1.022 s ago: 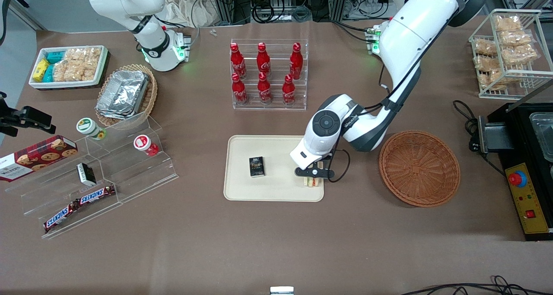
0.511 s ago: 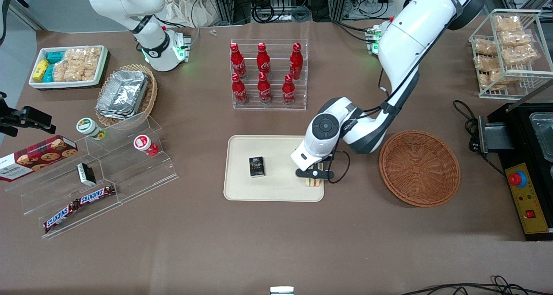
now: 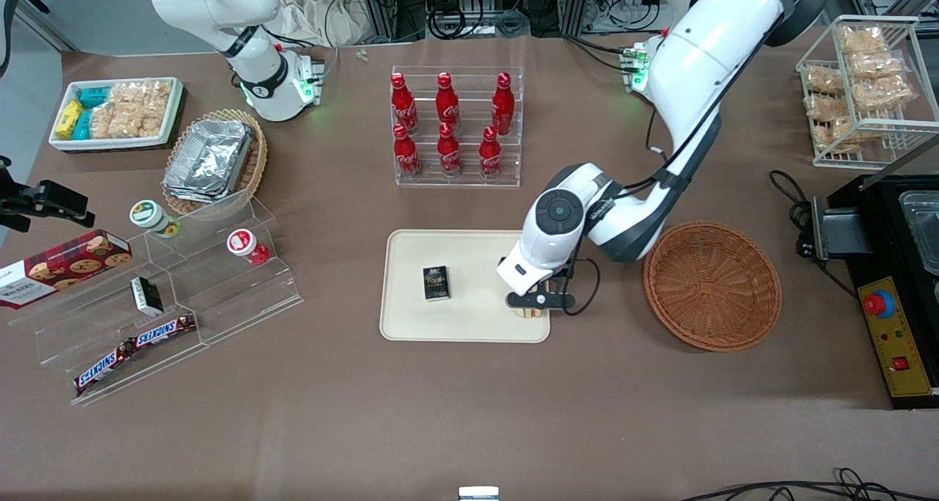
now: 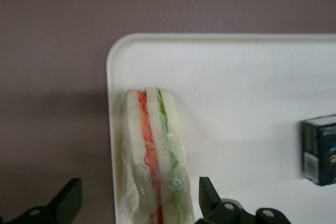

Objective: Place sandwich from basket to tray

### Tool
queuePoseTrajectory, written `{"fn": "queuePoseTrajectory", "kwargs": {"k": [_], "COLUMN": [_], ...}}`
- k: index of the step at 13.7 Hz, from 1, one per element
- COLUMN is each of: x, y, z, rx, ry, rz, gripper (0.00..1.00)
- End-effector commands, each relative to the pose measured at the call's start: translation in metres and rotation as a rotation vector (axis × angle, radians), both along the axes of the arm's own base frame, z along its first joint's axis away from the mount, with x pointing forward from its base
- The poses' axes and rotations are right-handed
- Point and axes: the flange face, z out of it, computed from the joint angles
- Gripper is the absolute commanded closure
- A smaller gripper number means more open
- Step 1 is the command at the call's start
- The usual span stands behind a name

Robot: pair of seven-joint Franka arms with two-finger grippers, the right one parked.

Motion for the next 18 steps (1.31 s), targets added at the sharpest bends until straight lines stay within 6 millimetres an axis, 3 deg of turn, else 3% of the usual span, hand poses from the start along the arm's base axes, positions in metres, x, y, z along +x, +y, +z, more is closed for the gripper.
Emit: {"fn": "queuePoseTrajectory", "kwargs": {"k": [1,6,9,12,16,18], "x": [0.005,0.011,-0.001,-0.009,-0.010,-0.018], "y": [0.027,0.085,0.115,0.159,0.215,0.255], "z": [0.068,0.150,0.196,0.244,0.294,0.324], "rx": [0.027,0.058,0.047,0.054,0.055,0.024], "ry": [-0.030,-0.019,0.055,0.107,0.146,0.112], "rz": [0.062,0.138,0.052,0.018,0.032,0.055], "gripper": [0.00,0.00,0.00,0.00,0.00,0.00]}}
